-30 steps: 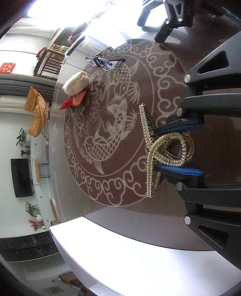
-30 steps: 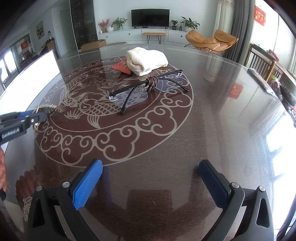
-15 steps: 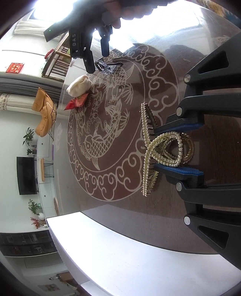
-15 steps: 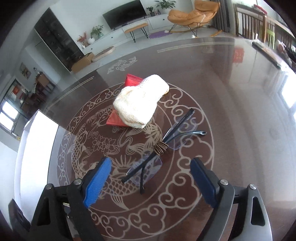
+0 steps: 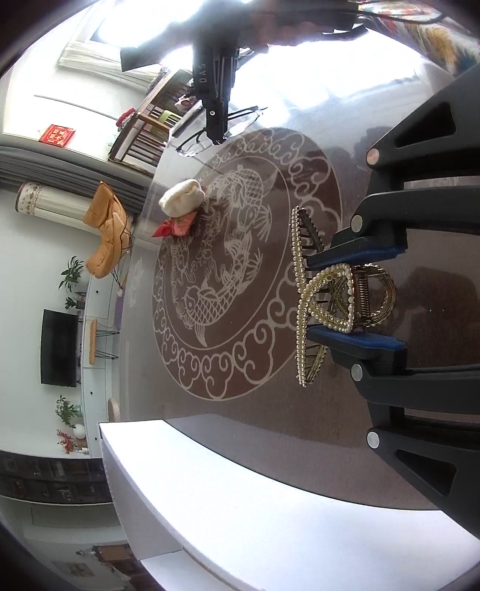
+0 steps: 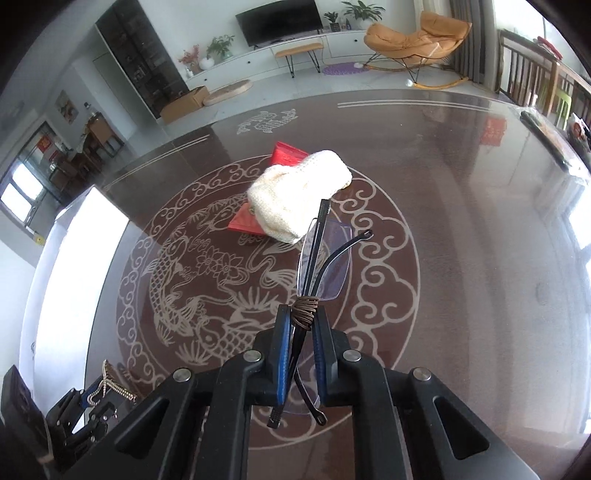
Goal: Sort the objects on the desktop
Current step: 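Lift the pearl clip with the left gripper while the right gripper grasps the black glasses, then carry the pearl clip and glasses into the white bin and open both grippers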
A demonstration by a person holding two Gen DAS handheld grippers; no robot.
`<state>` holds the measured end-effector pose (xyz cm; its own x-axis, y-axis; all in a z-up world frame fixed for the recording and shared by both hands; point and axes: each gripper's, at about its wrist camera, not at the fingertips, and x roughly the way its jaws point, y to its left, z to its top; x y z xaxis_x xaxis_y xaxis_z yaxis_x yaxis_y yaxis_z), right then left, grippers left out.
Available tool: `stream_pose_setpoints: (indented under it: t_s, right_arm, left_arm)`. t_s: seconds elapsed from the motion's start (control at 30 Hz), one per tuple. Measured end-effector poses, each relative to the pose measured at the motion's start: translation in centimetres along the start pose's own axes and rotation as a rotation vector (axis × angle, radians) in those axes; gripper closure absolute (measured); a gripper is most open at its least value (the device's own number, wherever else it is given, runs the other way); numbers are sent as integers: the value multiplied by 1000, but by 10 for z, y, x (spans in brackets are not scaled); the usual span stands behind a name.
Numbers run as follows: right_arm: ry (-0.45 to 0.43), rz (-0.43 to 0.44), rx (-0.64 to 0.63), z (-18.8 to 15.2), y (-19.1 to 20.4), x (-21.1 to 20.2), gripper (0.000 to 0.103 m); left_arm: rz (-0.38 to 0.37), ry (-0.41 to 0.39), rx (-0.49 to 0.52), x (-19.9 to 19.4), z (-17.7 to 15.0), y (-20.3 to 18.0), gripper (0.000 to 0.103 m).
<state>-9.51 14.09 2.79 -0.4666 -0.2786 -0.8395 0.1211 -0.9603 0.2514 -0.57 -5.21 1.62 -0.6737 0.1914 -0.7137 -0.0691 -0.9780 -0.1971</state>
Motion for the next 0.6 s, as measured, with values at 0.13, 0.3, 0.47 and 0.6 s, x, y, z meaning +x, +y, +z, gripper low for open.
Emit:
stream_pose_setpoints:
  t_s: [0.13,0.3,0.47,0.6]
  right_arm:
    - [-59,43,-123,-10,38,-45,91]
    - [-123,185,-267,-7,130,-73,91]
    - [-140,360,-440,-19,255,-80,91]
    - [-102,475,-558,-40,350,-64,91]
  left_arm:
    - [-66,-78,-58,-46,17,4,72]
    - [-61,-187,-109,-119,39,40,72]
    - [67,-252,-177,-184,44,113,72]
    - [234,-199,-243,-195,28,180,72]
